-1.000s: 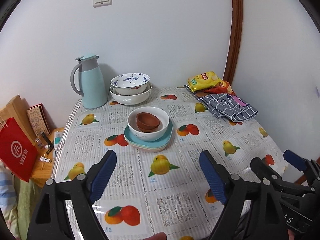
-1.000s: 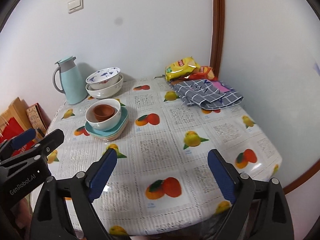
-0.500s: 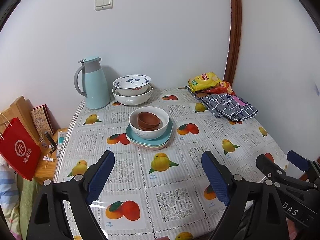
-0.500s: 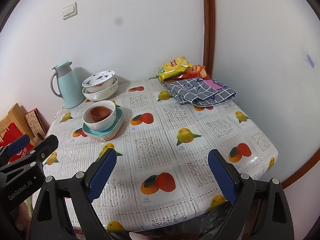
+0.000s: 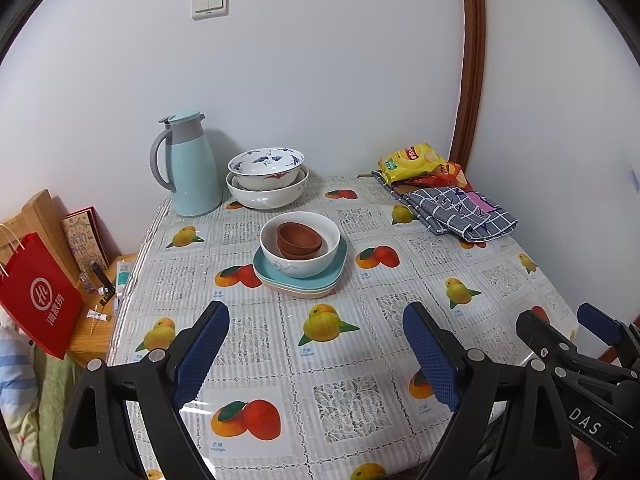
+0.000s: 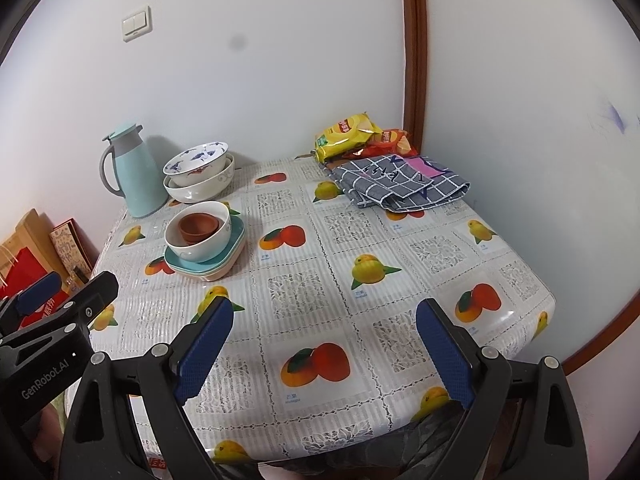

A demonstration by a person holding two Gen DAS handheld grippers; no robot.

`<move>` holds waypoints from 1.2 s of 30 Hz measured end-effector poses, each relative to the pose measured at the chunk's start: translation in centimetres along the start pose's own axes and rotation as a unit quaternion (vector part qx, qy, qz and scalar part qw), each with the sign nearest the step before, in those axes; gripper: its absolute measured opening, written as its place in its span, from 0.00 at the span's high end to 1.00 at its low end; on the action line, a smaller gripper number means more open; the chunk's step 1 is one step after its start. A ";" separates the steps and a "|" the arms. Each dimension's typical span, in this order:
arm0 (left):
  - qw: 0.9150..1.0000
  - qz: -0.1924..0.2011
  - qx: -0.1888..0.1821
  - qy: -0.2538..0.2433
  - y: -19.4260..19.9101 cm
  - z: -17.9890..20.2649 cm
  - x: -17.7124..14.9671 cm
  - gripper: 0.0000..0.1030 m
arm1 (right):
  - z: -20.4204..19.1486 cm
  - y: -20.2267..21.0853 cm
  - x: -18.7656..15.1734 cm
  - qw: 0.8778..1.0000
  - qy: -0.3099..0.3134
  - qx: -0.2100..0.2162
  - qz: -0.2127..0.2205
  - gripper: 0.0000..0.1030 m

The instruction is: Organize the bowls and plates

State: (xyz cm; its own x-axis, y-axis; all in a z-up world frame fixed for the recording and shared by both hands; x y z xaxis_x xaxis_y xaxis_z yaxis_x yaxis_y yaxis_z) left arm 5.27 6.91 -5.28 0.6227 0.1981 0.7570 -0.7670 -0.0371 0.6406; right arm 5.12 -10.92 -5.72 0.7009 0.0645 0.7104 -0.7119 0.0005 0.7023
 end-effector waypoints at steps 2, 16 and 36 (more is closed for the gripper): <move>1.000 0.000 -0.001 0.002 0.0 -0.1 0.0 0.14 | -0.1 0.0 0.0 1.000 0.002 0.000 0.000 0.11; 1.000 -0.001 0.002 0.005 -0.2 -0.1 0.1 0.14 | -0.6 -0.1 0.1 1.000 0.007 0.001 -0.001 0.11; 1.000 0.006 0.000 0.010 0.1 -0.2 0.1 0.14 | -0.6 0.1 0.1 1.000 0.004 0.000 0.000 0.11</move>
State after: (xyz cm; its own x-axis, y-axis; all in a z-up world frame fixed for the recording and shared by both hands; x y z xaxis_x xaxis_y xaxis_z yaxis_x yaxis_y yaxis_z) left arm 5.27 7.10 -5.16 0.6108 0.2166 0.7616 -0.7740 -0.0396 0.6320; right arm 5.08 -10.34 -5.60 0.7001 0.0724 0.7104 -0.7122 -0.0001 0.7019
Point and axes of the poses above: each gripper's, at about its wrist camera, not at the fingertips, and y roughly against the way its jaws point, z to its right, x to its top, the point moved 8 cm from there along -y, roughly the way its jaws point, and after that the axes turned 9 degrees about y, right-handed, at the moved point
